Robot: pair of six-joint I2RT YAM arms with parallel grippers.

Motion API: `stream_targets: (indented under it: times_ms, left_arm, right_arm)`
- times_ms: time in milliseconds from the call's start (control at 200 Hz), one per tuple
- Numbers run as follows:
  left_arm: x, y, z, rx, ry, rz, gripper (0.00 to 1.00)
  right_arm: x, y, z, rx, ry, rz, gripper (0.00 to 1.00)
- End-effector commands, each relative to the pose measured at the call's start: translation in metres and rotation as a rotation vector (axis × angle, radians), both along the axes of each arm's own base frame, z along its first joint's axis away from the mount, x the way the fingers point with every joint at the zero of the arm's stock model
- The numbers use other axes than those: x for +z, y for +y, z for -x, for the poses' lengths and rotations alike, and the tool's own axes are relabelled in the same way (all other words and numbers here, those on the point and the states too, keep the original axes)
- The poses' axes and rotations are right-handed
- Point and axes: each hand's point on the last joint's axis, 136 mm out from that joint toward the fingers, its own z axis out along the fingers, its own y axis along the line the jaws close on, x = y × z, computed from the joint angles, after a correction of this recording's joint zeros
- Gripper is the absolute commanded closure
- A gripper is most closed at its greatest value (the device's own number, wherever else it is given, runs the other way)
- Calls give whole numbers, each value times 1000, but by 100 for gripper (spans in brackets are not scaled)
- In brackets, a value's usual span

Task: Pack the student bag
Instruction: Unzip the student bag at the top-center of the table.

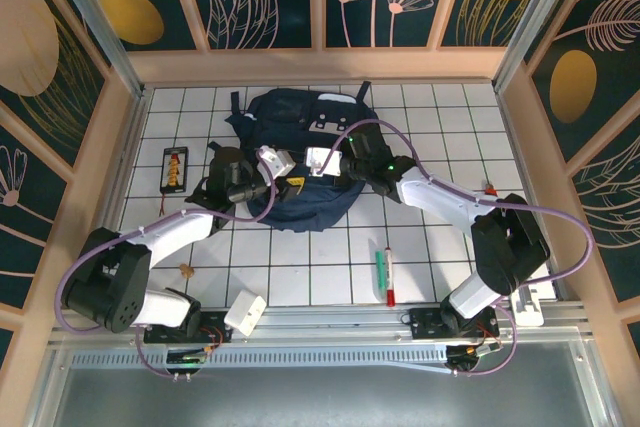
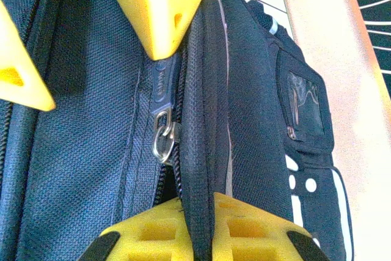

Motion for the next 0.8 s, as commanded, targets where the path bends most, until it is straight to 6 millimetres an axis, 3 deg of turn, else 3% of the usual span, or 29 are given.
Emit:
stream_targets:
  times_ms: [0,340,475,661,796]
  left_arm:
    - [-2,24,-21,148,-50,-40,50]
    - [-17,23,-25,170,32,-28,48]
    - [-17,7,-7,22,27,-15,51]
    - [-24,-4,-8,-27,91,-9,65]
    - [-20,-11,-9,-28,83,15,64]
  right_arm:
    - [33,13,14,101,-44,-81,100]
    - [32,14,13,104,-33,-78,100]
    - [31,15,14,111,-30,-78,100]
    - [32,17,13,108,-24,-84,100]
    - [30,18,11,95,-17,-88,100]
